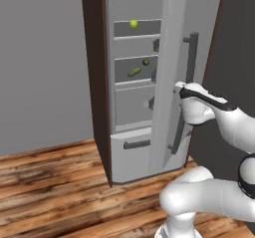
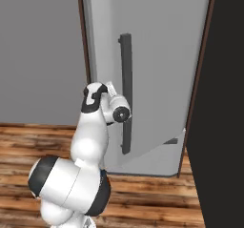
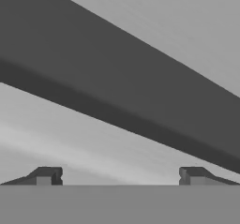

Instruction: Place the cucumber in the correct fridge rack based on whether it is a fruit or vegetable. Finally, close the fridge door.

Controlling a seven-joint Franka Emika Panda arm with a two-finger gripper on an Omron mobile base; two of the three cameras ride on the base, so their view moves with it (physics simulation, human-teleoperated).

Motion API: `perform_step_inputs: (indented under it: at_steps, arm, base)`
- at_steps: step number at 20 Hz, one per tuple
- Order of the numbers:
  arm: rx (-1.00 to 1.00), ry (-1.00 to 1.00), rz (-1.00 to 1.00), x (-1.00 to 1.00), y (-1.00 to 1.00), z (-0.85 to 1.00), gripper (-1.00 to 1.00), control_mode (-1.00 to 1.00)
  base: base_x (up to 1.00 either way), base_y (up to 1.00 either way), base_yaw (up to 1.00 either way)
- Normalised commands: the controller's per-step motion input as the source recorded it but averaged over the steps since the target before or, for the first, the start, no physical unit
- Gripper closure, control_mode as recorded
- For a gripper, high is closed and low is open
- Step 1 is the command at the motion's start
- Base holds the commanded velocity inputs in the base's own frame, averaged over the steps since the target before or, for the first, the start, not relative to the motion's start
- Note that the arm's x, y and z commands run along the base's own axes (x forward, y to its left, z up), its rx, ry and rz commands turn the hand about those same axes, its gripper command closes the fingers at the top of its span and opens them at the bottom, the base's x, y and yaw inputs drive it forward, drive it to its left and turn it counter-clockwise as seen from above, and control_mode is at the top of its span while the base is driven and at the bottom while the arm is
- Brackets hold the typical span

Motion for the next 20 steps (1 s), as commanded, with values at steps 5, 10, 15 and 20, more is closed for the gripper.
perform_step_inputs:
  at_steps: [5, 10, 15, 20]
  arm:
    - [-0.04, -0.20, -0.23, 0.55, 0.93, 0.45, -1.00, -1.00]
    - [-0.03, -0.06, -0.24, 0.55, 0.49, 0.43, -1.00, -1.00]
    - [0.00, 0.00, -0.16, 0.56, 0.13, 0.42, -1.00, -1.00]
    - [0.00, 0.01, -0.14, 0.71, 0.00, 0.52, -1.00, -1.00]
  base:
    - [0.00, 0.00, 0.00]
    - [0.00, 0.00, 0.00]
    - [0.00, 0.00, 0.00]
    - [0.00, 0.00, 0.00]
